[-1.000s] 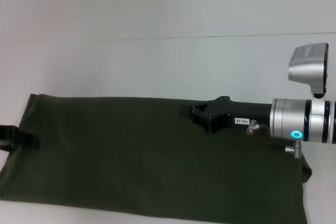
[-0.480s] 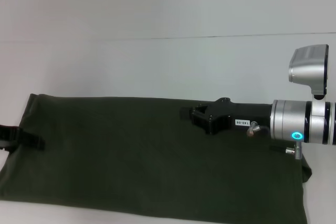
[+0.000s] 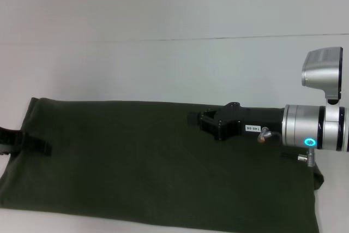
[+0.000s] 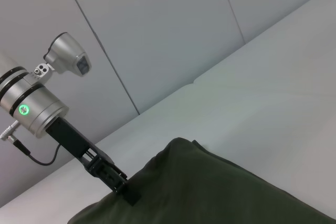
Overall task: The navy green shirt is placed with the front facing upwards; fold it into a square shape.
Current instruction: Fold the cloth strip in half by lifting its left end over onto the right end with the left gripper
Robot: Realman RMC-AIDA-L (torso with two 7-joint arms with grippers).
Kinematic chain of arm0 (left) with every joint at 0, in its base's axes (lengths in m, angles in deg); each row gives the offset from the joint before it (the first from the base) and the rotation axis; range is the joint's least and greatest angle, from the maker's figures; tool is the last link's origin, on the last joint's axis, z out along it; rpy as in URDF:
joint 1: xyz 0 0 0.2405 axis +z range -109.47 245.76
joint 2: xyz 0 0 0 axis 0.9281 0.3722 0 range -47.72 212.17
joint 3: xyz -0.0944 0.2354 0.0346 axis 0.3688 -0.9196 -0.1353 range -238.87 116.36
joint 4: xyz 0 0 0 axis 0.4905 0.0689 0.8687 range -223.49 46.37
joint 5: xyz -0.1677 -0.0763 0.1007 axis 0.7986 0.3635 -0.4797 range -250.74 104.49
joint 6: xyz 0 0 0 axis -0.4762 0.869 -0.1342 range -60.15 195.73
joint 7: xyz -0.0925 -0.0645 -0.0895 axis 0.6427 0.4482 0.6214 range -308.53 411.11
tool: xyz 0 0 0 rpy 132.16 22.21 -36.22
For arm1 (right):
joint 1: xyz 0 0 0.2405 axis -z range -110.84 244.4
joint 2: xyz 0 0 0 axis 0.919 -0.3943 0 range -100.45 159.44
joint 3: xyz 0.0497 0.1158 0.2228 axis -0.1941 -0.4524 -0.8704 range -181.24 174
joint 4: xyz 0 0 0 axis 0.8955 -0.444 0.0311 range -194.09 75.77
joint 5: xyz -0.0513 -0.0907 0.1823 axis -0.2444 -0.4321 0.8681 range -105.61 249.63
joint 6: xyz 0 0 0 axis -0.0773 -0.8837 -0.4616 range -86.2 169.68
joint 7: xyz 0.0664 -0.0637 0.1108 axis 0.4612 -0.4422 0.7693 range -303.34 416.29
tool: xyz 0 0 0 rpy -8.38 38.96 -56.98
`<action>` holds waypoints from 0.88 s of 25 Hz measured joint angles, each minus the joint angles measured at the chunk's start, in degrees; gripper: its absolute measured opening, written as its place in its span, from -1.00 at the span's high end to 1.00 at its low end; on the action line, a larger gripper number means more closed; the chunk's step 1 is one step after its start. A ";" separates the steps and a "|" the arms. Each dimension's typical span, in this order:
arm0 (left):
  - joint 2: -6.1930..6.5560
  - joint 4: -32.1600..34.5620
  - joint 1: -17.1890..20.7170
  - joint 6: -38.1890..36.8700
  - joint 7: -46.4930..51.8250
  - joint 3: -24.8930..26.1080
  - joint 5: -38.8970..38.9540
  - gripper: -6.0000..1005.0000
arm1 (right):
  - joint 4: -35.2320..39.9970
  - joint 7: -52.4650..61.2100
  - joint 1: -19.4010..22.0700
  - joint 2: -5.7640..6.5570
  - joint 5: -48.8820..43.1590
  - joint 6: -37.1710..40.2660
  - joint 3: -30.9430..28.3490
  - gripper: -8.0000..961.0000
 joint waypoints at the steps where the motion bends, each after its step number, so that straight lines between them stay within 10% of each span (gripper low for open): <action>1: 0.00 -0.03 -0.03 -0.10 -0.02 0.03 0.02 -0.66 | 0.00 0.00 0.01 0.00 0.01 0.01 0.00 0.98; 16: 0.20 -1.65 -0.83 -1.44 -0.71 0.41 2.23 -0.62 | 0.00 0.00 0.09 0.09 0.06 0.17 0.00 0.98; 22: 0.22 -1.41 -0.83 -1.26 -0.70 0.30 2.19 -0.27 | 0.00 0.00 0.22 0.09 0.04 0.57 -0.09 0.98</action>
